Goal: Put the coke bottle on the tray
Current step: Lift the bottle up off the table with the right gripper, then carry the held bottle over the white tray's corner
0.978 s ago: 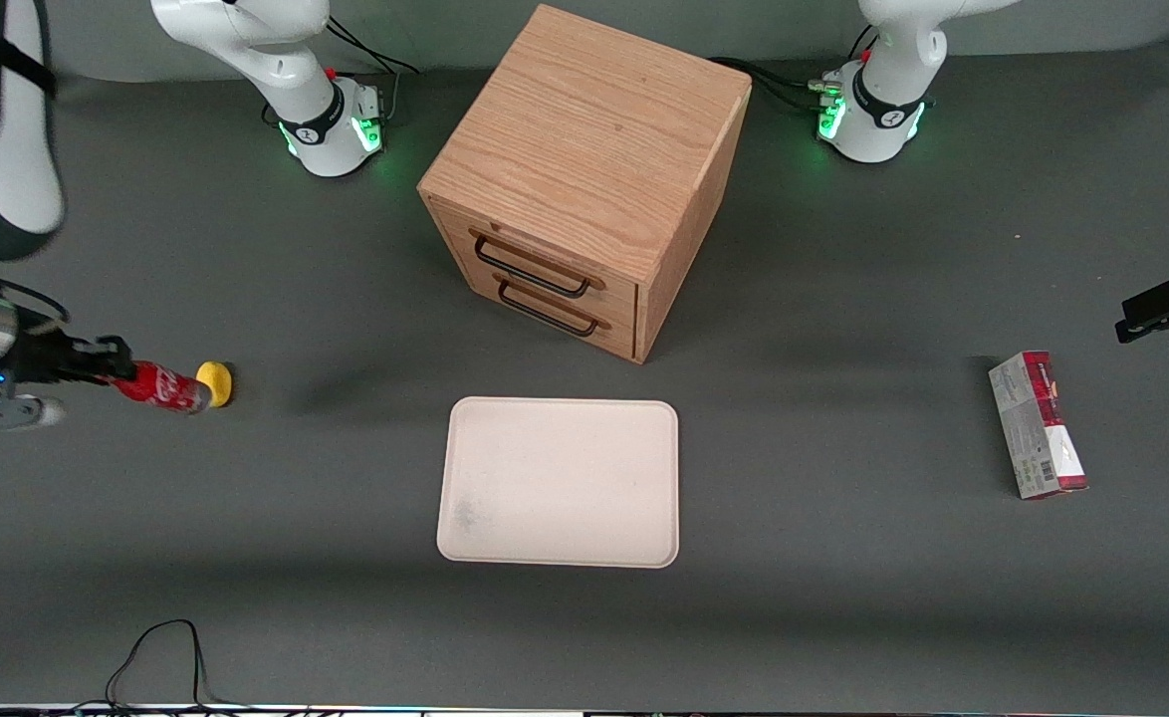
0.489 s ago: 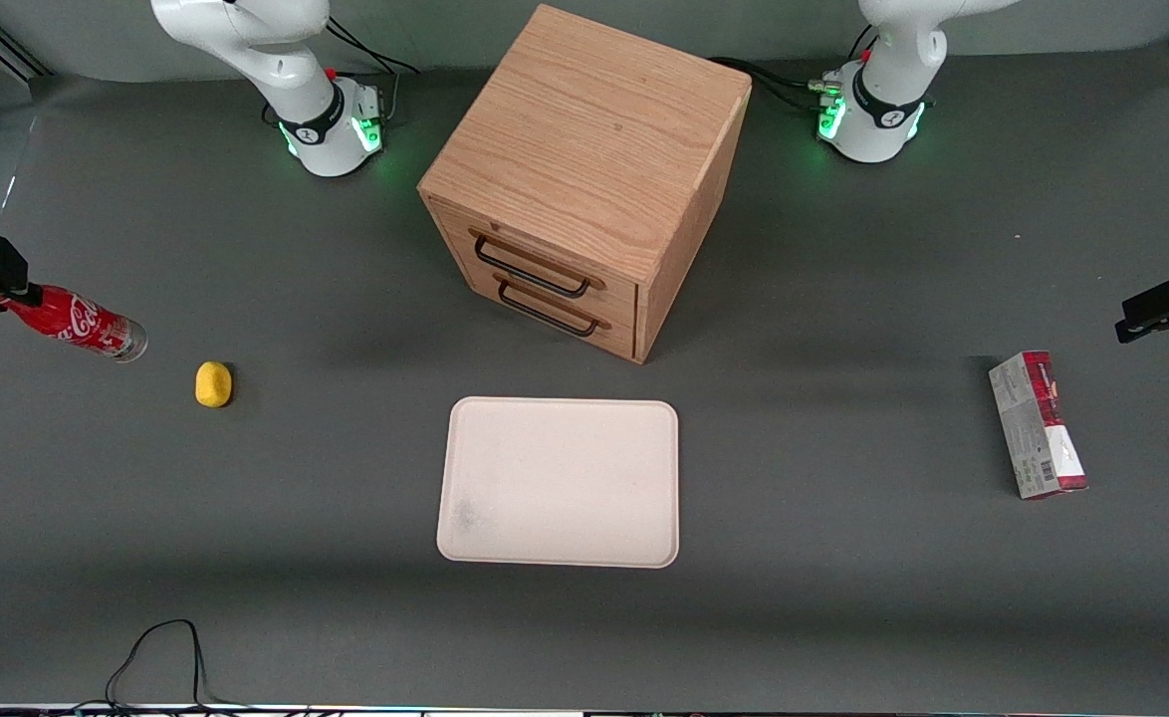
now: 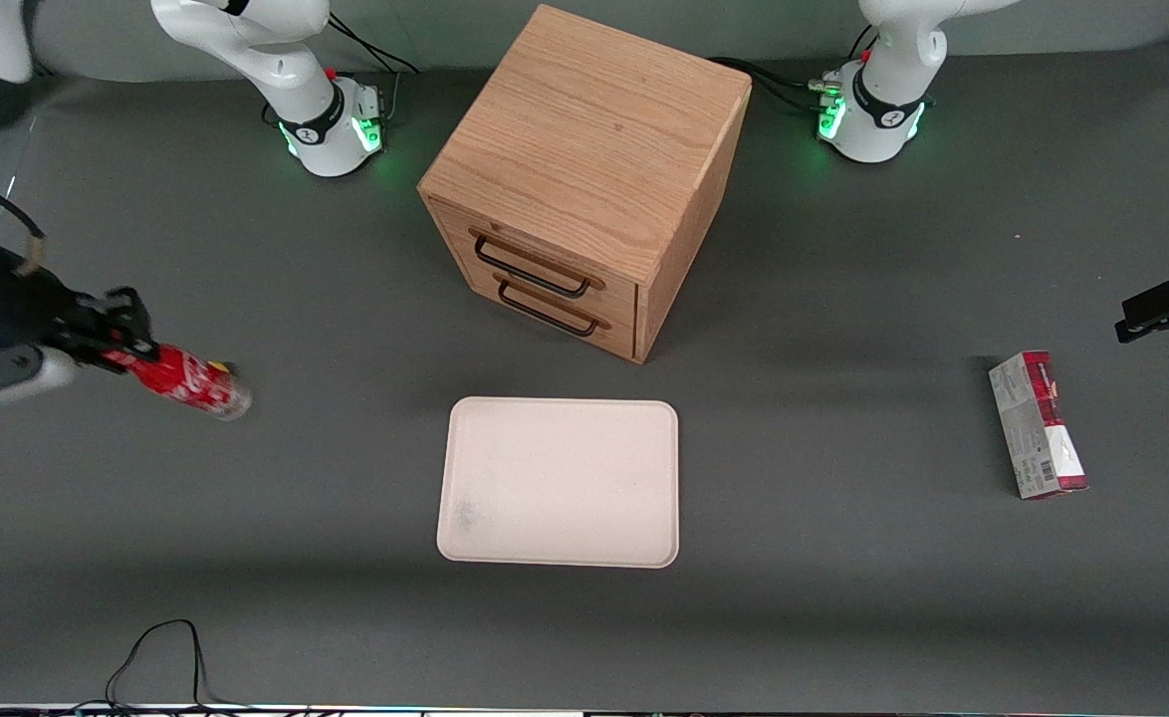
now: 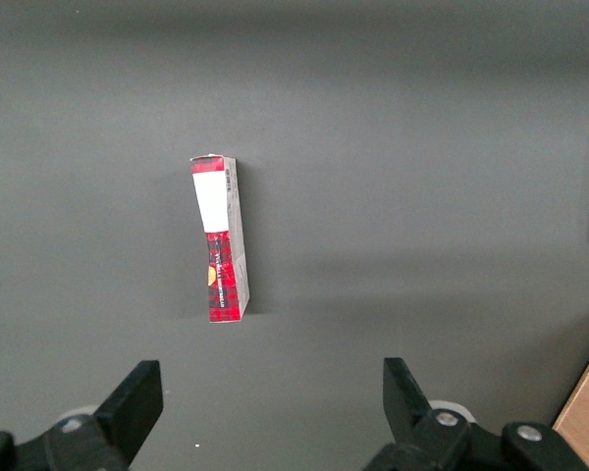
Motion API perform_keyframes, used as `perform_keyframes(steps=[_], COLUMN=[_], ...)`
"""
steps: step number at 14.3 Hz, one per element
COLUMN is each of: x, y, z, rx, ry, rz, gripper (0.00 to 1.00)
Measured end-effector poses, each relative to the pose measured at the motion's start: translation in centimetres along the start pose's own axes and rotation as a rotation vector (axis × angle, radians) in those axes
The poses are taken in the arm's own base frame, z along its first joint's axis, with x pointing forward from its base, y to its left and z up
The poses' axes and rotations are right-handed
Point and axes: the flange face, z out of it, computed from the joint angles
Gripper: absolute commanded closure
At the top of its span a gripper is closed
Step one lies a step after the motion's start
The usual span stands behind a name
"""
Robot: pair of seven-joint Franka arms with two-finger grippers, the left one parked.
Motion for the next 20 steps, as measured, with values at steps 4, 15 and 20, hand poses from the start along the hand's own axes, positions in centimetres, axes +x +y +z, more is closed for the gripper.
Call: perform_keyframes(steps=[4, 15, 20], x=[4.3, 7.5, 9.4], y=[-6.4, -18.2, -18.9], z=[4.6, 11.4, 16.8], rx=[-0.041, -0.047, -0.03], ry=[0.007, -0.003, -0.02], rz=[-0.035, -0.042, -0.053], gripper=[1.0, 1.0, 1.0])
